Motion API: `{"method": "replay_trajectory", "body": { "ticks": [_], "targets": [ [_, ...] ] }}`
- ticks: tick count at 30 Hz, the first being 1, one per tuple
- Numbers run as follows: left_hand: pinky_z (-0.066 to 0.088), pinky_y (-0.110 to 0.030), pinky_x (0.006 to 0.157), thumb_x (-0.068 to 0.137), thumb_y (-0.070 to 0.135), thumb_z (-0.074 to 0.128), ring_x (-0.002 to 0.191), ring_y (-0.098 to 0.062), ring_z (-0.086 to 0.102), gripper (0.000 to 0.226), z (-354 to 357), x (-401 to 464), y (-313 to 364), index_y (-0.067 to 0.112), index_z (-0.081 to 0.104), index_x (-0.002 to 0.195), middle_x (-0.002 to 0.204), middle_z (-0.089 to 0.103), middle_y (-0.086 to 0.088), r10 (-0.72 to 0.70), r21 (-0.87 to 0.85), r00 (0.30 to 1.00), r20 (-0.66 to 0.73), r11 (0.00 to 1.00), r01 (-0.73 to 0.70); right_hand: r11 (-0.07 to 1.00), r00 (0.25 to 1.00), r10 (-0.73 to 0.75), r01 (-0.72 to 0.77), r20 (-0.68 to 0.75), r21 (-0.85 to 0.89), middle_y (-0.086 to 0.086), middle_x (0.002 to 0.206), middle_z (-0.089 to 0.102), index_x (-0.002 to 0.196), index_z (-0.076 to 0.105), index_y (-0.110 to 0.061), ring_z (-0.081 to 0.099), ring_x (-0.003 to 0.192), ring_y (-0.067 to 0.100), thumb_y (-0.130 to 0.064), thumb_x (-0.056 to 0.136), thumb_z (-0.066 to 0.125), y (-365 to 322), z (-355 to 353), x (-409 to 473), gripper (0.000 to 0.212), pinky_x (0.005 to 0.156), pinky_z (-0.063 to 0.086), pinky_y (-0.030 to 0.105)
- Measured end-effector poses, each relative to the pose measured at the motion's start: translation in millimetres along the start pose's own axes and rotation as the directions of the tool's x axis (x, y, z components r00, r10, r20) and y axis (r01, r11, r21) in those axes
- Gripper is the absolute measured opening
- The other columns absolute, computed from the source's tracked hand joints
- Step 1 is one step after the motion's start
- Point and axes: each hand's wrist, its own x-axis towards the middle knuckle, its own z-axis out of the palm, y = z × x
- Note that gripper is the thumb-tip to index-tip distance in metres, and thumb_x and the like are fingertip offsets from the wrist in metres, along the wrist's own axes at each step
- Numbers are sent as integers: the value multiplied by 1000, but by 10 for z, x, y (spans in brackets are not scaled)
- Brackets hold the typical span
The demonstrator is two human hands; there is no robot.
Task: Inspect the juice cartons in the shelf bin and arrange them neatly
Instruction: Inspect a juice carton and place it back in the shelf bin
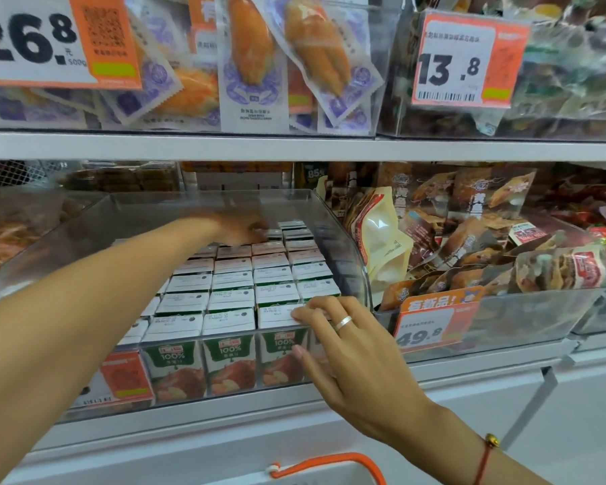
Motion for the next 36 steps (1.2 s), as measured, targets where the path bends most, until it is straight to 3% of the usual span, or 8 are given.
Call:
{"method": "replay_trajectory", "body": {
  "ticks": [8, 12, 15, 18, 21, 26, 32, 36],
  "targets": [
    [43, -38, 98, 103, 31, 43, 126, -31, 52, 38, -191, -183, 111, 13, 51, 135, 141, 50, -13, -32, -227, 941, -338, 973, -48, 1000, 996, 13, -14, 89, 7, -4, 119, 61, 124, 56, -22, 55, 103, 15, -43, 95, 41, -12, -79, 6, 39, 82, 51, 26],
    [46, -23, 81, 102, 31, 46, 107, -19, 58, 26, -349, -673, 357, 13, 55, 118, 120, 62, -6, -187, -577, 852, -490, 802, -156, 996, 984, 30, -44, 175, 80, -7, 121, 55, 125, 53, -23, 48, 108, 12, -46, 98, 37, -19, -163, 68, 39, 89, 45, 26],
    [51, -38, 94, 103, 30, 45, 108, -22, 61, 16, -397, -1160, 503, 18, 55, 109, 112, 64, -1, -284, -780, 868, -407, 603, -169, 963, 970, 120, -166, 212, 211, -11, 126, 51, 130, 50, -25, 42, 117, 7, -48, 100, 39, -91, -285, 116, 39, 93, 36, 19],
    [59, -36, 83, 102, 30, 47, 100, -23, 66, 23, -399, -1688, 566, 13, 61, 109, 101, 70, -7, -370, -907, 889, -269, 409, -104, 856, 945, 273, -325, 182, 403, -13, 129, 52, 134, 47, -28, 44, 121, 2, -55, 96, 37, -288, -464, 96, 47, 98, 40, 24],
    [57, -17, 59, 99, 32, 51, 79, -4, 70, 22, -359, -2306, 595, 19, 68, 102, 85, 76, 3, -366, -962, 918, -154, 269, -54, 589, 883, 357, -467, 306, 660, -20, 122, 58, 128, 49, -37, 54, 105, -10, -70, 83, 32, -561, -666, 67, 58, 88, 46, 22],
    [58, -21, 62, 94, 33, 57, 81, -11, 74, 23, -221, -3113, 605, 16, 72, 101, 90, 78, -2, -339, -973, 941, 24, 207, 99, 162, 745, 222, -664, 629, 730, -10, 98, 75, 104, 70, -30, 68, 93, 1, -60, 90, 37, -960, -800, 54, 46, 83, 52, 21],
    [58, -19, 69, 92, 37, 58, 95, -9, 71, 28, 0, -3518, 475, 21, 69, 113, 100, 77, 2, -327, -971, 939, 111, 164, 172, 106, 738, 145, -673, 659, 732, -4, 87, 75, 91, 74, -21, 69, 79, 4, -43, 89, 57, -1221, -712, -100, 28, 64, 51, 15],
    [56, -27, 89, 93, 29, 61, 108, -11, 68, 34, 48, -3576, 363, 18, 61, 125, 113, 73, 0, -290, -967, 934, 209, 82, 241, 63, 673, 188, -735, 715, 675, 1, 95, 76, 100, 74, -14, 72, 89, 16, -42, 94, 54, -1234, -599, -157, 35, 77, 57, 25]
  ]
}}
